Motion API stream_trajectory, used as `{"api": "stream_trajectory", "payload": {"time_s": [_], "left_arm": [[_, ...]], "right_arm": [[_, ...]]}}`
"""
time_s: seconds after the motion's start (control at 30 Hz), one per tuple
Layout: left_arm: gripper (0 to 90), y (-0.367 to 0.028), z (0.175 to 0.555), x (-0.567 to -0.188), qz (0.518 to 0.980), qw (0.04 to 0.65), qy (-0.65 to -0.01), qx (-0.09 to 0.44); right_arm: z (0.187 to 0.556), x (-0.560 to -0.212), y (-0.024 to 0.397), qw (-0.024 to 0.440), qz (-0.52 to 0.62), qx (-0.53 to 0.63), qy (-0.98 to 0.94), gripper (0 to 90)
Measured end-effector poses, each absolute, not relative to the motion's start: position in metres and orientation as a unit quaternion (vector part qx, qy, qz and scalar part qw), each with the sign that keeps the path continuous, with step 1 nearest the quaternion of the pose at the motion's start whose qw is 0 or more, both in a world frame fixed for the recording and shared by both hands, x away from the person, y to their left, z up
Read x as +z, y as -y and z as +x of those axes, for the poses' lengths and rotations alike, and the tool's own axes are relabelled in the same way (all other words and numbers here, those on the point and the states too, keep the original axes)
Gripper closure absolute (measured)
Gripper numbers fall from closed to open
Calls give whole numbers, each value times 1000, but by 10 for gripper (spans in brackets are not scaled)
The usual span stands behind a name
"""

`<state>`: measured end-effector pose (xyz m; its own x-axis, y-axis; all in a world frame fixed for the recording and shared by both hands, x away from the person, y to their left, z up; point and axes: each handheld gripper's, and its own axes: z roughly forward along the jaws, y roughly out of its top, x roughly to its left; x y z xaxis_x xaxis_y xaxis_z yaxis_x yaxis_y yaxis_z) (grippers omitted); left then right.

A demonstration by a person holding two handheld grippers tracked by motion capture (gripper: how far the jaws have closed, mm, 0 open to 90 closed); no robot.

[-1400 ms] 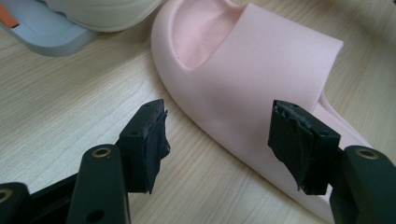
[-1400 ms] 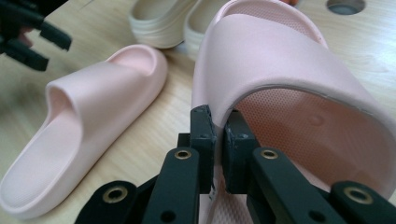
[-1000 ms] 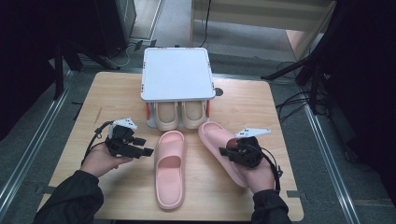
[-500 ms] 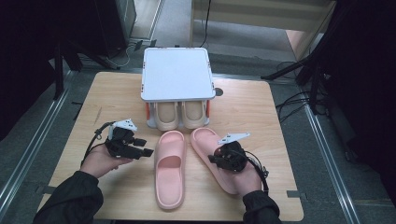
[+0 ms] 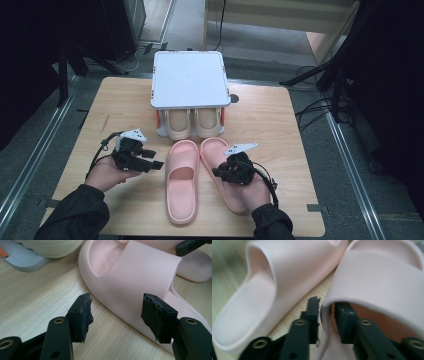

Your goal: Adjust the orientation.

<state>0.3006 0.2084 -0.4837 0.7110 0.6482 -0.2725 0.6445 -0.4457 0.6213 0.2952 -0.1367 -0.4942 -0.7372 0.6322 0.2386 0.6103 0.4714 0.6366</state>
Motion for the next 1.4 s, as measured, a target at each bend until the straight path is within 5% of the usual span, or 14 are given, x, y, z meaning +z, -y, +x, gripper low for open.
{"api": "stream_trajectory", "payload": {"time_s": [0.4, 0.57, 0.73, 0.93, 1.13, 1.4], "left_arm": [[404, -209, 301, -484, 849, 363, -385, 3], [410, -210, 300, -483, 849, 364, -383, 0], [598, -210, 300, -482, 844, 371, -388, -18], [714, -212, 301, -483, 843, 371, -389, -6], [797, -207, 306, -489, 845, 364, -392, 2], [800, -198, 311, -498, 853, 349, -388, -9]], "right_arm": [[287, -468, 164, -3, 372, 402, -837, 671], [287, -460, 173, 10, 367, 412, -834, 740], [291, -457, 186, 21, 372, 406, -835, 829], [304, -465, 209, 42, 391, 394, -831, 838], [315, -479, 220, 22, 408, 391, -825, 863], [324, -490, 221, 27, 419, 368, -830, 858]]}}
